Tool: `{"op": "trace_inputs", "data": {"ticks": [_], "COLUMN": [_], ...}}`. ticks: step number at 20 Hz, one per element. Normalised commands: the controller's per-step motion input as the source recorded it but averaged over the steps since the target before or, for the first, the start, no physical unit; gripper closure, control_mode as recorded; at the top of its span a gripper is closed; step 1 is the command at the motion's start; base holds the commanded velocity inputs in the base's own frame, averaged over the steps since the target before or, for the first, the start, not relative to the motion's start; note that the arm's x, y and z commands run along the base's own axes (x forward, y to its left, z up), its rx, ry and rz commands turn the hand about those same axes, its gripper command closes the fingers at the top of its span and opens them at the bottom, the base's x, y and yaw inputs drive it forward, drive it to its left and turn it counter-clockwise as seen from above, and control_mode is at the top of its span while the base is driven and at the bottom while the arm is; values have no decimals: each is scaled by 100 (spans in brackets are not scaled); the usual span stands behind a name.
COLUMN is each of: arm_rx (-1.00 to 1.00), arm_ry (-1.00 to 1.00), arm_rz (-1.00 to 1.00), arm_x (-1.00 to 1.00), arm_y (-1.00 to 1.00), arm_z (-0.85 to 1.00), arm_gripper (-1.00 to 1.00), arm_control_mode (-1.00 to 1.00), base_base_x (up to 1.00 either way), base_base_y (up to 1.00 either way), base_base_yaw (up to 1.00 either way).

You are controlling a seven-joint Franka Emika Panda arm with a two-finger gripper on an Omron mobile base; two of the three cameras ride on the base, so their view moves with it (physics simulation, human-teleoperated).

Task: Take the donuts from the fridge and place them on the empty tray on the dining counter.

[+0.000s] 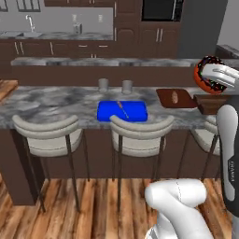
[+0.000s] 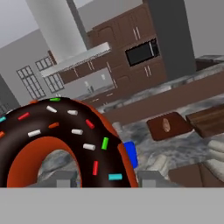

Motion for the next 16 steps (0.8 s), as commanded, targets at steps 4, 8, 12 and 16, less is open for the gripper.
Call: {"op": "trace_inputs", "data": {"ticks": [4, 8, 12, 16], "arm_rx": [0, 0, 0, 0], "arm_ry": [0, 0, 0, 0], "arm_rz": [0, 0, 0, 0], "arm_x": [0, 0, 0, 0], "arm_y": [0, 0, 0, 0], "arm_z": [0, 0, 0, 0], "arm_gripper": [100, 100, 100, 100], "arm_control_mode": [100, 100, 100, 100], "base_base_x": [-13, 3, 16, 100], "base_base_y": [-100, -100, -100, -88], "base_base_yaw": [-15, -33, -33, -9]}}
